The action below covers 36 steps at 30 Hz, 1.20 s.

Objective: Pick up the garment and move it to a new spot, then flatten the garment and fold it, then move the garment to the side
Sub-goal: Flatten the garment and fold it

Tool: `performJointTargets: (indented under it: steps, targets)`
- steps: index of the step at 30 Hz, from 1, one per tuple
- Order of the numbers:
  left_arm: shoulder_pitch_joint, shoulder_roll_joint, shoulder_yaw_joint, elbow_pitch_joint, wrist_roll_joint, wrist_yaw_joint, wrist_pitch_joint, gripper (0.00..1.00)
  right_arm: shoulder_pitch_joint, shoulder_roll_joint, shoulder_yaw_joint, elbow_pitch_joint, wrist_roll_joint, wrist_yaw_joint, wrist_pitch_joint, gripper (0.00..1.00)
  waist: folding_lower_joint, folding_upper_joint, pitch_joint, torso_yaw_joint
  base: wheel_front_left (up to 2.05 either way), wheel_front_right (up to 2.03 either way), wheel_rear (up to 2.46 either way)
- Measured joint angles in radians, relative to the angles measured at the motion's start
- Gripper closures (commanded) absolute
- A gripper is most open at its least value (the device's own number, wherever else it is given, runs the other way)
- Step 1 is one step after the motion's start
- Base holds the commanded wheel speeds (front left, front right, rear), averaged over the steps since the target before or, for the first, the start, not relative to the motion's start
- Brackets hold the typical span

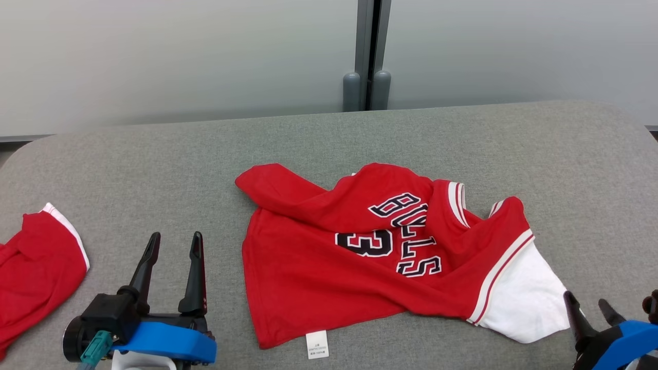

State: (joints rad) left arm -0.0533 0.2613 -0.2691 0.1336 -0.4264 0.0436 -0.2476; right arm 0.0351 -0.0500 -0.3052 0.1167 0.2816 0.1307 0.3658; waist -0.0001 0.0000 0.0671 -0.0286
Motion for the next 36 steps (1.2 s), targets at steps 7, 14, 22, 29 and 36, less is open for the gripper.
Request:
performJointTargets:
  steps: [7,14,22,29,36]
  targets:
    - [0.003,0.004,-0.005,-0.002,-0.005,0.0,0.001,0.0,0.0,-0.001,0.009,-0.139,-0.078,0.0,-0.149,0.0,0.0001,0.0,-0.006,0.003,0.0,0.0,0.0]
    - [0.023,-0.007,-0.013,0.014,-0.005,-0.002,-0.002,0.0,0.0,0.0,0.092,-0.209,-0.158,0.0,-0.325,0.0,0.0,0.0,-0.013,0.03,0.0,0.0,0.0]
    - [0.041,-0.013,-0.014,0.031,-0.005,-0.002,-0.009,0.0,0.009,0.0,0.173,-0.154,-0.177,0.0,-0.341,0.0,0.0,0.0,-0.022,0.048,0.0,0.0,0.0]
    - [0.041,-0.018,-0.011,0.028,-0.005,-0.006,-0.011,0.0,-0.139,-0.012,0.356,-0.046,-0.229,0.0,-0.129,0.0,0.0001,0.0,-0.013,0.055,0.0,0.0,0.0]
    - [0.006,-0.03,-0.036,0.032,0.005,-0.026,-0.012,0.0,-0.394,-0.135,0.571,0.106,-0.207,0.0,0.093,0.0,0.0001,0.0,0.002,0.101,0.0,0.0,0.0]
